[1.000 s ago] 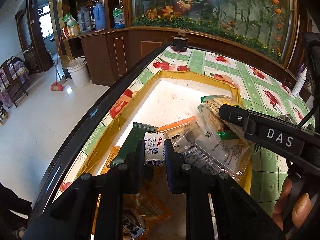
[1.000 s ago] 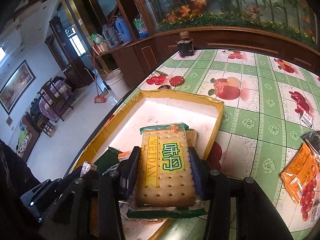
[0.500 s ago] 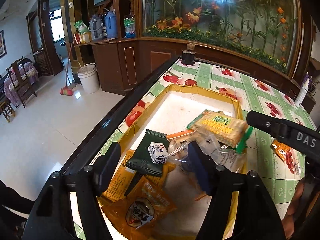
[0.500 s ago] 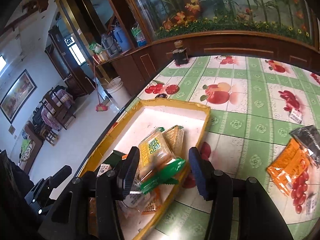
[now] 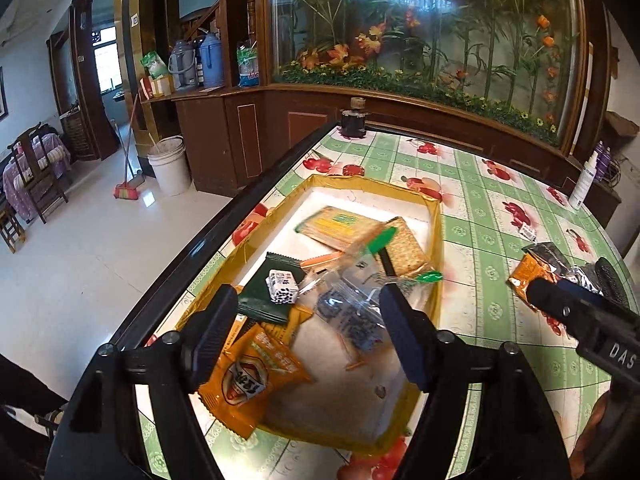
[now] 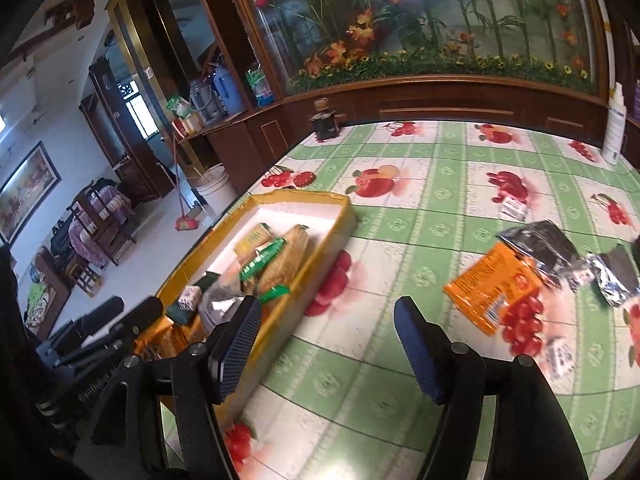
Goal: Organize snacks
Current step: 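Move both tools back over the remaining snacks on the table, then grasp the orange chip bag with the left tool while the right tool grasps another white candy roll, then carry the orange chip bag and candy roll toward the tray with both tools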
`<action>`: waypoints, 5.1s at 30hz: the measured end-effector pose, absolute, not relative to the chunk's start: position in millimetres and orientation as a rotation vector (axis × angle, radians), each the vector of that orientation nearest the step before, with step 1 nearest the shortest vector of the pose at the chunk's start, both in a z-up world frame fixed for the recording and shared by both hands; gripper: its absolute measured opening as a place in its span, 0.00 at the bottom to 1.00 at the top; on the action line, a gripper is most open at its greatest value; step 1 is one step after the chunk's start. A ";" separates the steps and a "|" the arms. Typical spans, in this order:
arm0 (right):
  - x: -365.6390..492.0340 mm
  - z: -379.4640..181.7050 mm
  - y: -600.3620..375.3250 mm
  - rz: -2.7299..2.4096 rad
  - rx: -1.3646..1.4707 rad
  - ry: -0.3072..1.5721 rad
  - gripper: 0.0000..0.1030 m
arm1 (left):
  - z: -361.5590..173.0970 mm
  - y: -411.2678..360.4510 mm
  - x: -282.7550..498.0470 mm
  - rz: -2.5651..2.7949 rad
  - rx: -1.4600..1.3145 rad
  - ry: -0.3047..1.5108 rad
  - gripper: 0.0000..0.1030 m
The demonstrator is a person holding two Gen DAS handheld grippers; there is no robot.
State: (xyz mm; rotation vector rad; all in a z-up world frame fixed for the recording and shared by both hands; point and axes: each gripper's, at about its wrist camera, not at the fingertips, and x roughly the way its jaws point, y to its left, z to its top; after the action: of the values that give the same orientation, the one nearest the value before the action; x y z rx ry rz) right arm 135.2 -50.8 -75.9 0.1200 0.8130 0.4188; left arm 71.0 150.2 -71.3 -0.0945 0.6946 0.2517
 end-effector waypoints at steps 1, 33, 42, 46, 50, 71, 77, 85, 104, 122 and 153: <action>130.5 -76.2 -57.9 0.409 0.118 0.809 0.69 | -69.9 146.9 69.3 0.248 -0.089 0.689 0.73; 82.1 -110.2 -232.7 0.133 0.246 0.829 0.72 | -78.2 30.7 75.9 0.064 0.035 0.736 0.73; 92.6 -113.9 -254.6 0.097 0.263 0.844 0.72 | -94.2 -9.3 104.5 -0.053 0.058 0.807 0.73; 99.9 -115.5 -264.2 0.080 0.269 0.856 0.72 | -99.6 -26.8 117.2 -0.088 0.085 0.821 0.73; 109.8 -118.7 -254.5 0.109 0.249 0.872 0.72 | -104.4 -38.0 127.0 -0.108 0.106 0.835 0.73; 169.5 -151.0 -194.5 0.133 0.034 0.966 0.29 | -119.0 -59.1 172.1 -0.201 0.190 0.796 0.73; 166.0 -149.3 -215.8 0.129 0.094 0.954 0.20 | -131.2 -81.1 187.1 -0.268 0.251 0.809 0.73; 149.5 -132.3 -237.6 0.141 0.192 0.904 0.20 | -146.8 -108.6 198.5 -0.340 0.381 0.811 0.76; 112.6 -122.0 -234.8 0.155 0.245 0.877 0.19 | -131.9 -59.2 161.8 -0.257 0.147 0.848 0.35; 82.7 -76.1 -153.4 0.300 0.157 0.806 0.19 | -18.7 93.2 60.5 0.089 -0.101 0.587 0.35; 68.0 -34.1 -78.7 0.415 0.061 0.739 0.19 | 9.5 144.0 27.5 0.152 -0.179 0.465 0.35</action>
State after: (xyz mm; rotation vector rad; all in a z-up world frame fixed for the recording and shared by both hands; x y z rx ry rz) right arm 68.0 -78.7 -34.1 0.0607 0.7391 0.4155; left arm 27.5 144.0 9.5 -0.1793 0.4651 0.1517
